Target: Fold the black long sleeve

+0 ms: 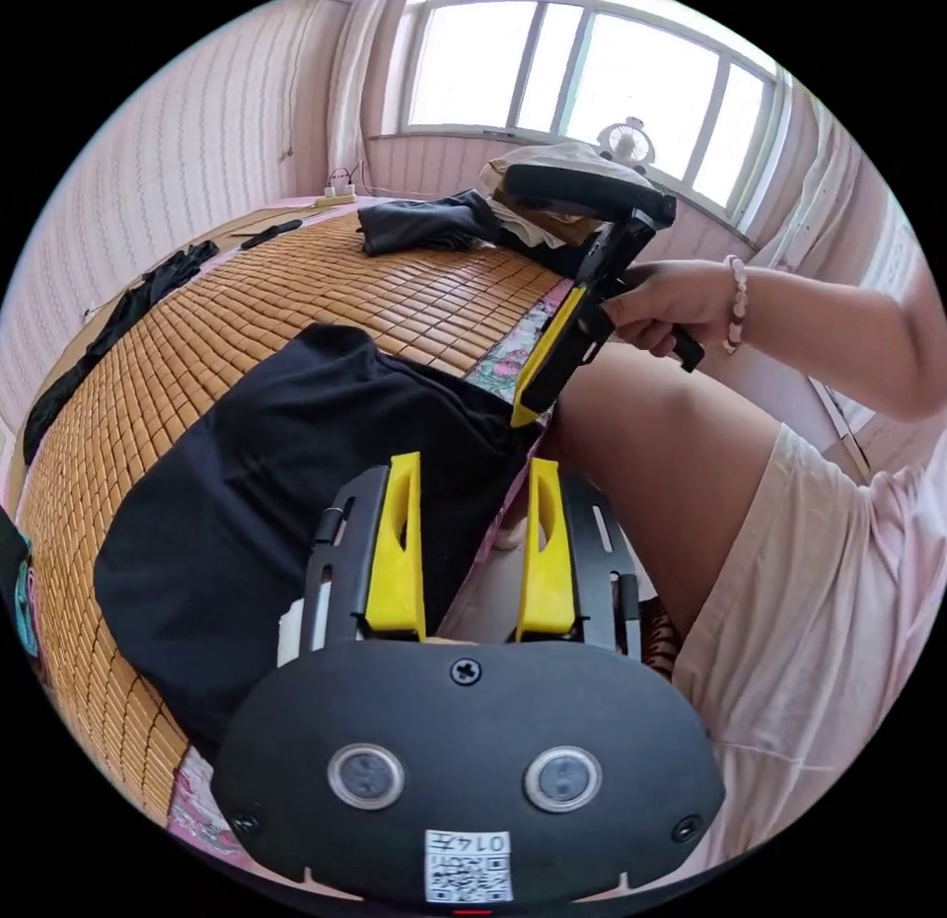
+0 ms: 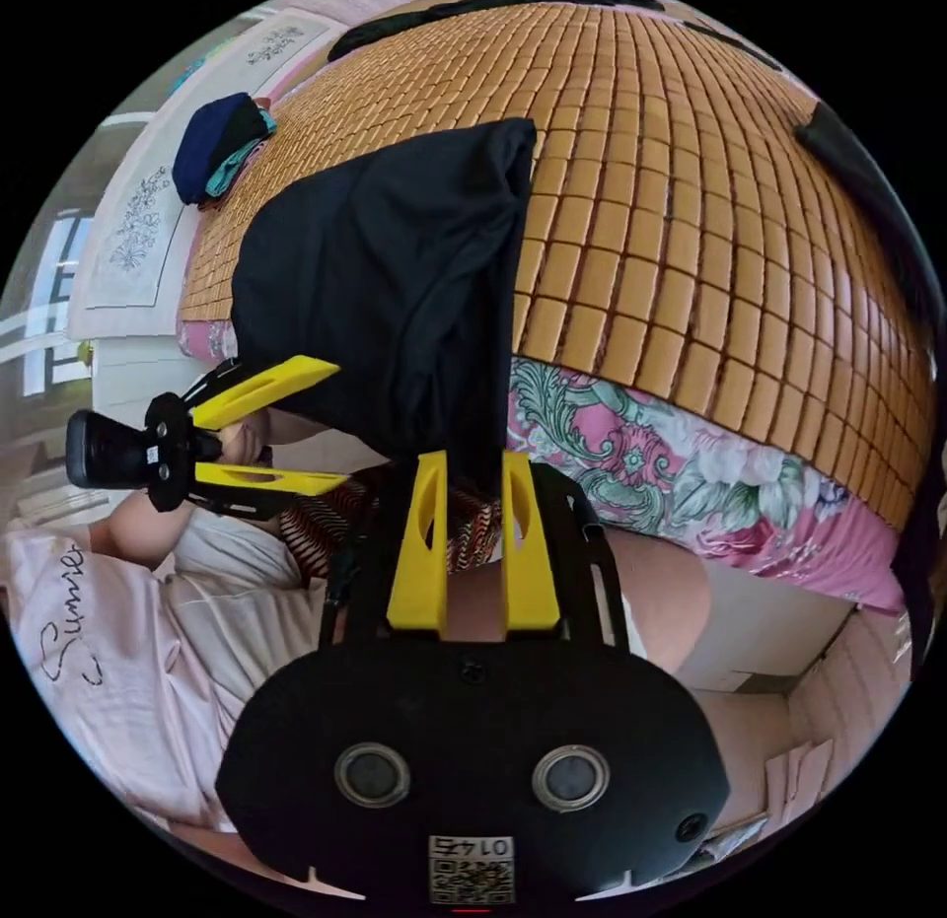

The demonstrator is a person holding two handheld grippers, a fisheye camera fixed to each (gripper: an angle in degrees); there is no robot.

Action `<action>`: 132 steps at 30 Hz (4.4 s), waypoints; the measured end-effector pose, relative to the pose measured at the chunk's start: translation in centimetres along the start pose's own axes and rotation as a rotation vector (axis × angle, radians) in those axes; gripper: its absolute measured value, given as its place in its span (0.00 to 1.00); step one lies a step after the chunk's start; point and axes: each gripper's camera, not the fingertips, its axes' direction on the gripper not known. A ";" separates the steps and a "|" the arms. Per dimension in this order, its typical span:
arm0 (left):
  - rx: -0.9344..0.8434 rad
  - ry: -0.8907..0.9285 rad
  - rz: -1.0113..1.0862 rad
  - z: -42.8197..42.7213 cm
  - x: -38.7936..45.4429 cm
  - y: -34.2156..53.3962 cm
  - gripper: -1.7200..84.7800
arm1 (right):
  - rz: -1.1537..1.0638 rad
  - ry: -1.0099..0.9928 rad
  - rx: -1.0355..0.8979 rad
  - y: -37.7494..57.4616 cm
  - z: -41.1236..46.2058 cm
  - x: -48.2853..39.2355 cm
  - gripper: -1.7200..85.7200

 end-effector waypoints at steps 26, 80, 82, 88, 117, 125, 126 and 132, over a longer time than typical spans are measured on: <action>0.018 -0.036 0.018 -3.2 2.5 -1.3 0.07 | 0.286 -0.789 0.722 4.2 -12.8 14.7 0.09; -0.155 -0.084 -0.677 1.3 -15.0 2.4 0.08 | -0.505 0.251 -0.029 -18.3 -4.6 -18.9 0.11; -0.156 -0.031 -0.661 1.3 -15.4 2.2 0.04 | -0.523 0.224 0.021 -17.2 -5.6 -18.6 0.08; -0.105 0.030 -0.671 0.8 -15.4 1.9 0.02 | -0.488 0.073 0.249 -11.1 -10.0 -16.1 0.05; 0.090 0.125 -0.071 -6.9 -14.2 -14.5 0.01 | -0.232 0.141 0.823 9.9 -25.4 -3.7 0.04; 0.181 -0.003 -0.211 -0.4 -23.2 -36.5 0.08 | 0.123 0.508 0.628 -10.8 -40.3 13.6 0.08; 0.185 -0.011 -0.222 -0.2 -23.5 -36.8 0.09 | 0.200 0.544 0.575 -13.1 -39.6 16.3 0.08; 0.110 -0.032 -0.185 -0.2 -23.3 -30.3 0.09 | 0.154 0.498 0.540 -12.9 -28.3 18.1 0.15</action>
